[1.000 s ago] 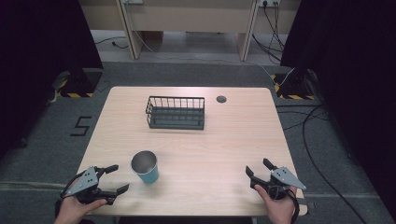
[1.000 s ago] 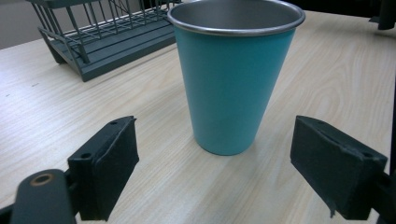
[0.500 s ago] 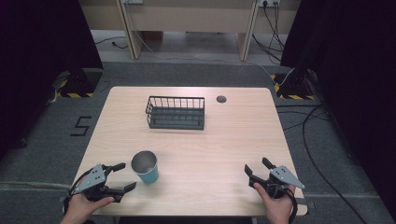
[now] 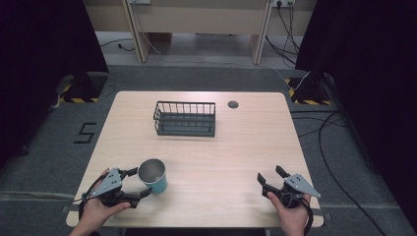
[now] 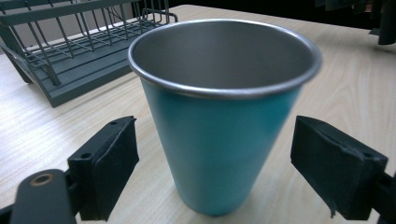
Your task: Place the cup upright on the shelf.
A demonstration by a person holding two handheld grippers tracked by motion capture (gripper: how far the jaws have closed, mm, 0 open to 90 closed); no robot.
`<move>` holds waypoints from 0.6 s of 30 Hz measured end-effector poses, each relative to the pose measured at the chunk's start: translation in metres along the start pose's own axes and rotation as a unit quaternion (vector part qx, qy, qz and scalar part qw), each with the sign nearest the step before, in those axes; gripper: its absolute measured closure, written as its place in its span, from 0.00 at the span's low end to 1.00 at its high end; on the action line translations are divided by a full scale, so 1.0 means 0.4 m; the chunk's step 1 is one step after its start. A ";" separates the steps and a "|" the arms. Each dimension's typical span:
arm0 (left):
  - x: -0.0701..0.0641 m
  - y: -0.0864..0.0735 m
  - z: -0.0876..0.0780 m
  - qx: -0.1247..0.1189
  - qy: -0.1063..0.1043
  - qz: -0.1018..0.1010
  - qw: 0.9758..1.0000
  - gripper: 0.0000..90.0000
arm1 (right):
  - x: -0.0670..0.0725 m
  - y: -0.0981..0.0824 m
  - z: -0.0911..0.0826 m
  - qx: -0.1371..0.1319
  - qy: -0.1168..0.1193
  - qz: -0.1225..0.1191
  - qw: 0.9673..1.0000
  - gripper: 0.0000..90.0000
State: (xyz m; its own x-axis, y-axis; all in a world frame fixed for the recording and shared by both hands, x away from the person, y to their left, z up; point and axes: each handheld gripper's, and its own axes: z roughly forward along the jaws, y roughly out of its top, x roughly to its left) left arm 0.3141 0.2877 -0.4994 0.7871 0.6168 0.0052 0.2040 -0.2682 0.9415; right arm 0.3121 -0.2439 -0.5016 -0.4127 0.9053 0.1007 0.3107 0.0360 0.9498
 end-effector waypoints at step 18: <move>0.015 0.020 0.080 -0.007 -0.024 0.005 1.000 0.15 | -0.002 -0.004 0.006 0.008 0.002 0.000 1.000 0.24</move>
State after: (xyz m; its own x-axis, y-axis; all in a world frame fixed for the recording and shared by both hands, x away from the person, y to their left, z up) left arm 0.3389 0.2656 -0.5025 0.8156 0.5785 -0.0009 0.1885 -0.2642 0.9459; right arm 0.3139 -0.2435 -0.5040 -0.4166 0.9033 0.1022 0.3245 0.0428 0.9449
